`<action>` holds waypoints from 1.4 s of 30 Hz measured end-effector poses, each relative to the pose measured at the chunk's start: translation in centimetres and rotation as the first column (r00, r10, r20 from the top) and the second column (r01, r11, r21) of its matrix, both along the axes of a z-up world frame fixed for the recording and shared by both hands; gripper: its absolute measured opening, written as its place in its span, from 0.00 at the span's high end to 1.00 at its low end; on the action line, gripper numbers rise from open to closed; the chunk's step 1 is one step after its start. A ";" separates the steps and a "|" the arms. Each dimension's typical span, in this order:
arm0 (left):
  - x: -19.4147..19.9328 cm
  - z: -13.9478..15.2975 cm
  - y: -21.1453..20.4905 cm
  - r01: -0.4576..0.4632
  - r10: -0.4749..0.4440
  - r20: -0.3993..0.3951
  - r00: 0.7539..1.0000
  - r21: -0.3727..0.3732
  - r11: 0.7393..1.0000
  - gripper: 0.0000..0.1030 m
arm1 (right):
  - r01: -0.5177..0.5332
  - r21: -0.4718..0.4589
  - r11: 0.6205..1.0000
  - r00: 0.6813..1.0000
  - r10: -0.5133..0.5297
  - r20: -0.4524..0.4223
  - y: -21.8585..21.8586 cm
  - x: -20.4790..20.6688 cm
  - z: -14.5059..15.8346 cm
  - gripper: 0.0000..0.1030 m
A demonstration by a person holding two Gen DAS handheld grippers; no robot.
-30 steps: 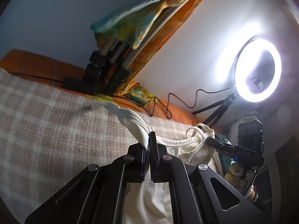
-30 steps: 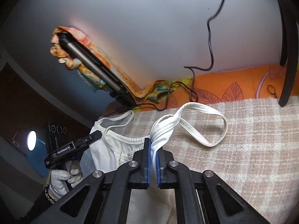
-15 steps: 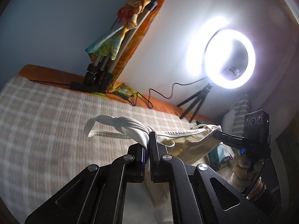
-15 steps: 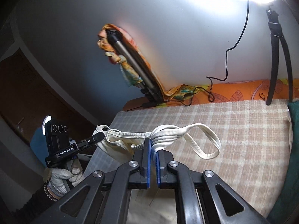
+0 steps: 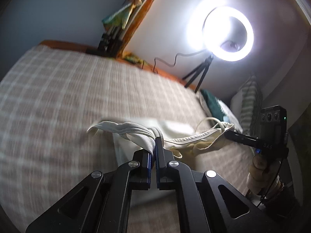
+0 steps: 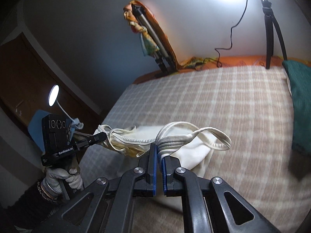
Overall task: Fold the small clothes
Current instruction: 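Lift the strap end with both tools and fold it over the camisole body, then open both tools and move them to the folded camisole edge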
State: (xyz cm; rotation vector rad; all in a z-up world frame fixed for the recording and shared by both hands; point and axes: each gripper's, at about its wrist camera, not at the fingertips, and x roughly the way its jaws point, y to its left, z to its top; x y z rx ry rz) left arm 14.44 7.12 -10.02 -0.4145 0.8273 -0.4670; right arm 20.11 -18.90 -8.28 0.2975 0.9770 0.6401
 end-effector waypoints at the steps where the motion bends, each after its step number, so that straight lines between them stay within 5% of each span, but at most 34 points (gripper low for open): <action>1: -0.4 -0.2 -0.1 0.004 -0.004 -0.005 1.000 0.006 1.000 0.98 | -0.002 -0.006 1.000 1.000 0.002 0.000 0.0 -0.7 -0.3 0.98; 9: -3.2 -2.1 -1.6 0.059 -0.056 -0.034 0.998 0.104 0.993 0.98 | 0.018 -0.058 0.998 1.000 -0.020 -0.022 -0.9 -3.8 -3.1 0.97; 13: -4.5 -2.6 -2.0 0.091 -0.078 -0.083 0.993 0.159 0.983 0.96 | 0.019 -0.118 0.993 0.999 -0.024 -0.038 -1.3 -5.4 -3.7 0.86; 18: -7.5 -1.6 -1.3 0.147 -0.128 -0.111 0.986 0.182 0.972 0.93 | 0.014 -0.130 0.991 1.000 -0.015 -0.004 -2.8 -8.0 -2.0 0.85; 24: -7.6 2.3 -2.4 0.139 -0.149 0.030 0.988 0.213 0.967 0.93 | -0.017 -0.094 0.995 0.994 0.027 0.104 -1.4 -7.8 1.3 0.79; 30: -2.8 3.1 -6.4 0.135 -0.153 0.054 0.987 0.258 0.957 0.93 | -0.041 -0.130 0.991 0.997 0.049 0.061 2.1 -3.9 -0.5 0.79; 36: 0.1 -0.7 -8.1 0.192 -0.163 -0.109 0.980 0.355 0.915 0.93 | -0.048 -0.233 0.971 0.999 0.045 -0.016 3.1 -2.5 -3.6 0.79; 42: -4.6 -4.3 -6.8 0.243 -0.186 -0.194 0.963 0.333 0.911 0.93 | -0.138 -0.291 0.947 0.990 0.126 -0.060 2.5 -5.3 -5.3 0.79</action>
